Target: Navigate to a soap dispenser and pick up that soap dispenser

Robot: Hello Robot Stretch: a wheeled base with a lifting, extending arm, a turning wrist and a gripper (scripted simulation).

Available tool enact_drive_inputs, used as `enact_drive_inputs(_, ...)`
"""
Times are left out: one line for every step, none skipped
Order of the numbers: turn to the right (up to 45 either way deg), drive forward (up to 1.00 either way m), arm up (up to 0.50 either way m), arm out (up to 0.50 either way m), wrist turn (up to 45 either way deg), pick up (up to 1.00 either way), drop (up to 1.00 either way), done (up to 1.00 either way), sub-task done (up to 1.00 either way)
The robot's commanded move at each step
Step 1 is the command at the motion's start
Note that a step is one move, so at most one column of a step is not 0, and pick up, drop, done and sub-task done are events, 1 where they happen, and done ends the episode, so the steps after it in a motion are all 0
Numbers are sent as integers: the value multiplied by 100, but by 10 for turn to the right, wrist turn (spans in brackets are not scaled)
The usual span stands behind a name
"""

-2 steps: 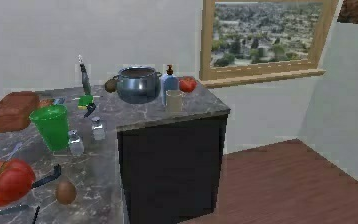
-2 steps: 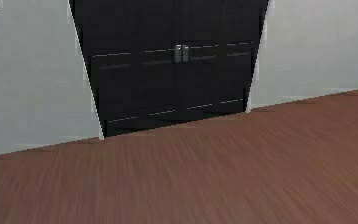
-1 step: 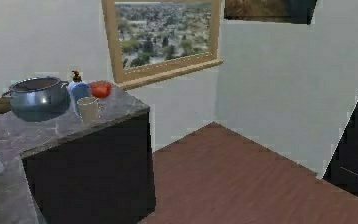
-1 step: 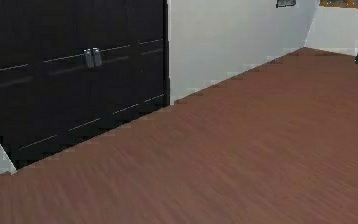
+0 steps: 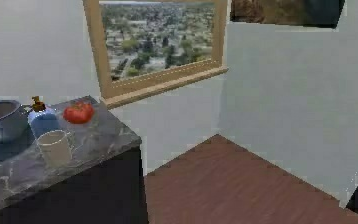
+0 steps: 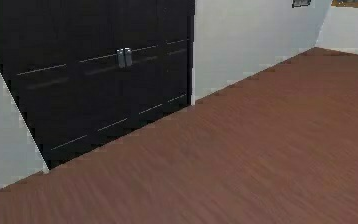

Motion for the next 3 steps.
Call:
enact_drive_inputs(-360, 0, 0, 0, 0, 0, 0, 0, 0)
enact_drive_inputs(0, 45, 0, 0, 0, 0, 0, 0, 0)
enact_drive_inputs(-450, 0, 0, 0, 0, 0, 0, 0, 0)
